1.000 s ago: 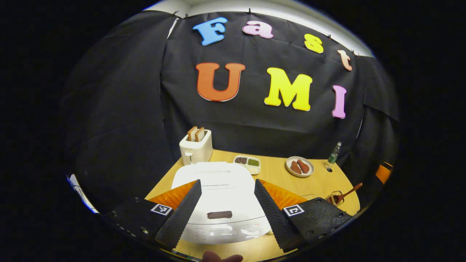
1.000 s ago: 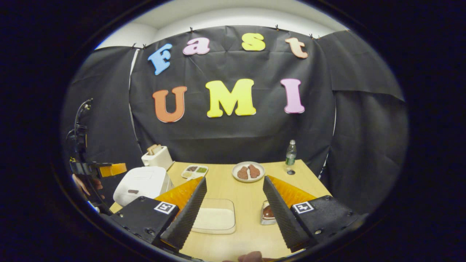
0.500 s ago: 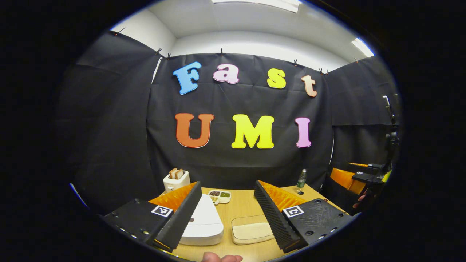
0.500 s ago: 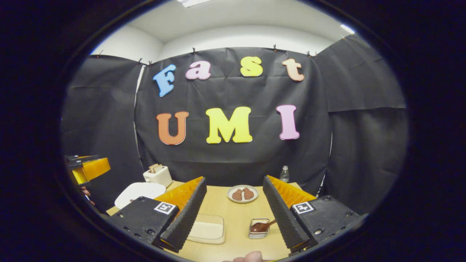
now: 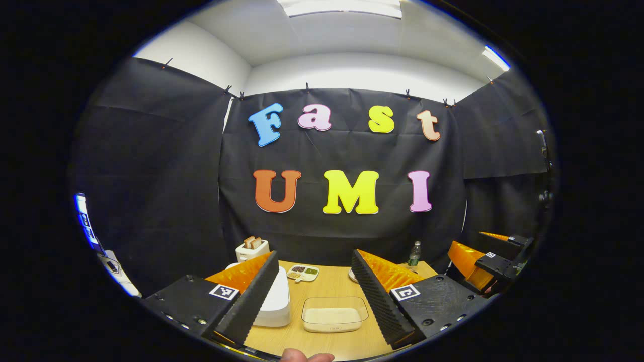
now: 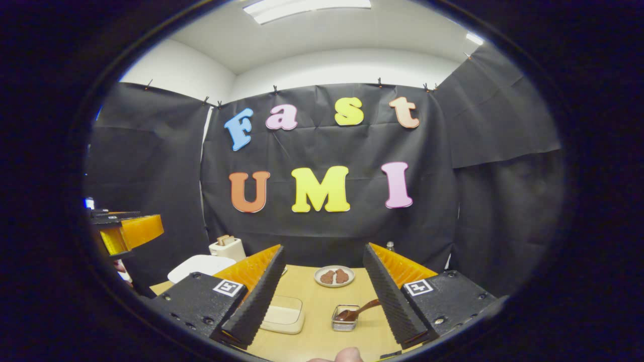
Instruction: Close the left gripper, press the button to open the rice cooker; take a wooden spoon from the chopstick holder with the right hand, scoop a spoonful of rice and pour it into the rice cooker, then put the wooden spoon back into the chopstick holder.
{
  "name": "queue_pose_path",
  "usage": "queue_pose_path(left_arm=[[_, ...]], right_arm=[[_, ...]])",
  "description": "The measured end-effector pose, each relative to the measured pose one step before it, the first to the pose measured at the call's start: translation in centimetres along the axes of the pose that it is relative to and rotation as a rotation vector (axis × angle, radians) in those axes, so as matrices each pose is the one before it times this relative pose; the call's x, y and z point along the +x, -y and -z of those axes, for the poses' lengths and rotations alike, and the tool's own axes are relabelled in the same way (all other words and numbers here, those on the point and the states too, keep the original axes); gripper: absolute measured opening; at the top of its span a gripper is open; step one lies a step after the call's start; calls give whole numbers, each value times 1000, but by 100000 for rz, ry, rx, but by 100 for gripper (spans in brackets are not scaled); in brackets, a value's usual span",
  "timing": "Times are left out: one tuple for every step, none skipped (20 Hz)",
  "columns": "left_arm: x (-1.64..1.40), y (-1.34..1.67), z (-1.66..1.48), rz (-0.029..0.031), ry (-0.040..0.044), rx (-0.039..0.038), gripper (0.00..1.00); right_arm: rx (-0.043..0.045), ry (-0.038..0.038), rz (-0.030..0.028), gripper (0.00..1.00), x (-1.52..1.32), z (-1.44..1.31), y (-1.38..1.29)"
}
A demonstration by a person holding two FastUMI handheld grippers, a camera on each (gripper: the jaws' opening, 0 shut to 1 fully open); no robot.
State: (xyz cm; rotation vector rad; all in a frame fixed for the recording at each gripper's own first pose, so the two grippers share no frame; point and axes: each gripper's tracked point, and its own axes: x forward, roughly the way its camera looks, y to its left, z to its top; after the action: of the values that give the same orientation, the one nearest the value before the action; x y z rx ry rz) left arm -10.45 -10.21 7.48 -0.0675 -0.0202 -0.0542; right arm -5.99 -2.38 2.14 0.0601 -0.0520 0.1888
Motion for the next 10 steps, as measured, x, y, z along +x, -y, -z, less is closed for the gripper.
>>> queue_pose_path(left_arm=[[-216, 435, 141, -238, -146, -714, 94], [-53, 278, -168, -15, 775, 275, 94], [107, 86, -91, -34, 1124, 1367, 94], [202, -242, 116, -705, 76, 507, 94], [53, 242, 406, 283, -1261, -865, 94], [-103, 402, 277, 764, -1134, -988, 95], [-198, 251, -108, 304, 225, -369, 94], [-14, 157, -473, 468, 1423, 580, 95], [54, 239, -165, 646, 692, 1183, 94], [-20, 277, 145, 878, 501, 1301, 94]], right_arm=[[745, 295, -1176, 100, -430, -136, -130], [599, -114, -312, 100, -146, 143, 589], [504, -165, 784, 100, -53, 183, 671], [419, -867, 872, 100, -91, 206, 652], [571, -1322, 707, 99, -294, 237, 239], [722, -1772, 488, 100, -351, 431, 182], [639, -1030, 205, 99, -388, 136, 127], [-94, -116, 1107, 100, -184, -30, 496], [-573, 216, 1501, 100, -186, -82, 516], [-687, -100, 1414, 99, -162, 145, 420]])
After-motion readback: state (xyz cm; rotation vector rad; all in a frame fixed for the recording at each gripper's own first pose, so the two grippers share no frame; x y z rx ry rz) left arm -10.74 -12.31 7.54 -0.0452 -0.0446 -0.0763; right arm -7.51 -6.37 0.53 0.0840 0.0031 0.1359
